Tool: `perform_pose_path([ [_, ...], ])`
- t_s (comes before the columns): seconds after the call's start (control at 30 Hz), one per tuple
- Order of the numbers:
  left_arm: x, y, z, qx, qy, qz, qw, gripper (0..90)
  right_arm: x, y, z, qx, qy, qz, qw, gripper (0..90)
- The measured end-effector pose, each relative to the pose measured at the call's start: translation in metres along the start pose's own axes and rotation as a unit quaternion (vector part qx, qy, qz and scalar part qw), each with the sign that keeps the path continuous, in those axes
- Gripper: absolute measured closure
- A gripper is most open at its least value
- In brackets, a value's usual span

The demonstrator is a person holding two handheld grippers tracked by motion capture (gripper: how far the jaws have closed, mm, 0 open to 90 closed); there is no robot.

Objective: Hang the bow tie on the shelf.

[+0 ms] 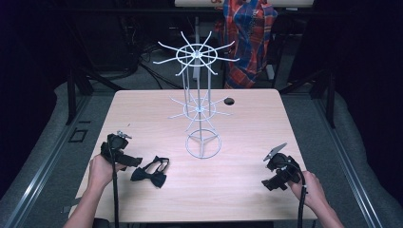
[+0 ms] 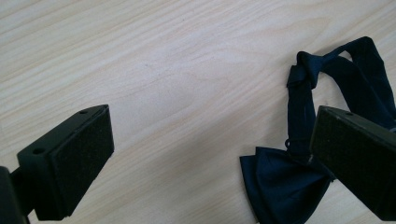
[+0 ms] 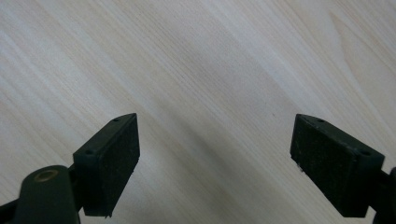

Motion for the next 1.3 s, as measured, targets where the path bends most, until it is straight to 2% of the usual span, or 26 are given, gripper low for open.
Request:
perform_pose_path([
  [0.1, -0.001, -0.003, -0.002, -0.006, -0.003, -0.001, 1.0, 0.0, 0.002, 0.002, 0.003, -0.009, -0.003, -0.001, 1.0, 15.4],
  [0.17, -0.001, -0.004, -0.002, -0.009, -0.003, 0.0, 1.0, 0.0, 0.003, 0.001, 0.003, -0.006, -0.002, -0.001, 1.0, 15.4],
  [0.2, -0.001, -0.004, -0.002, -0.012, -0.004, 0.001, 0.9999, 0.0, 0.003, 0.003, 0.004, -0.014, -0.009, 0.001, 0.9999, 15.4],
  [0.27, 0.0, -0.005, -0.003, -0.011, -0.008, 0.002, 0.9999, 0.0, 0.005, 0.002, 0.003, -0.003, -0.001, 0.008, 1.0, 15.3],
  [0.33, 0.001, -0.005, -0.003, -0.012, -0.009, 0.002, 0.9999, 0.0, 0.003, 0.003, 0.003, -0.011, -0.007, 0.004, 0.9999, 15.3],
  [0.37, 0.001, -0.005, -0.003, -0.013, -0.012, 0.001, 0.9998, 0.0, 0.004, 0.002, 0.002, -0.002, 0.002, 0.01, 1.0, 15.3],
  [0.57, 0.001, -0.008, -0.004, -0.016, -0.013, 0.005, 0.9998, 0.0, 0.003, 0.002, 0.002, -0.008, -0.005, 0.006, 0.9999, 15.4],
  [0.7, 0.0, -0.008, -0.004, -0.019, -0.008, 0.013, 0.9997, 0.0, 0.004, 0.003, 0.002, -0.007, -0.004, 0.004, 1.0, 15.3],
  [0.87, 0.001, -0.002, -0.001, -0.006, -0.015, 0.019, 0.9997, 0.0, 0.005, 0.004, 0.001, 0.0, -0.003, 0.005, 1.0, 15.4],
  [0.9, 0.001, -0.002, -0.001, -0.005, -0.014, 0.02, 0.9997, 0.0, 0.005, 0.005, 0.0, -0.005, -0.007, 0.001, 1.0, 15.3],
  [0.93, 0.0, -0.003, -0.002, -0.006, -0.015, 0.023, 0.9996, 0.0, 0.005, 0.005, 0.0, 0.001, -0.004, 0.007, 1.0, 15.2],
  [0.97, 0.0, -0.004, -0.003, -0.008, -0.016, 0.023, 0.9996, 0.0, 0.003, 0.006, 0.0, -0.008, -0.01, 0.0, 0.9999, 15.2],
  [1.03, -0.002, -0.007, -0.005, -0.015, -0.014, 0.026, 0.9994, 0.0, 0.002, 0.005, 0.001, 0.004, 0.003, 0.001, 1.0, 15.6],
  [1.07, -0.003, -0.009, -0.005, -0.018, -0.014, 0.029, 0.9993, 0.0, 0.002, 0.005, 0.001, 0.001, 0.002, 0.004, 1.0, 15.5],
  [1.3, -0.012, -0.009, -0.005, -0.01, -0.003, 0.048, 0.9988, 0.0, 0.003, 0.006, 0.0, 0.005, 0.003, 0.0, 1.0, 15.4],
])
Point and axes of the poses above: each handheld gripper's, and its own axes: x roughly backward along the jaws, z roughly out of its underside, y roughly to its left, the point moved 1 cm from there along -x, roughly forward along the jaws, and after that the axes turned 13 degrees about z, right-handed, at the moved point
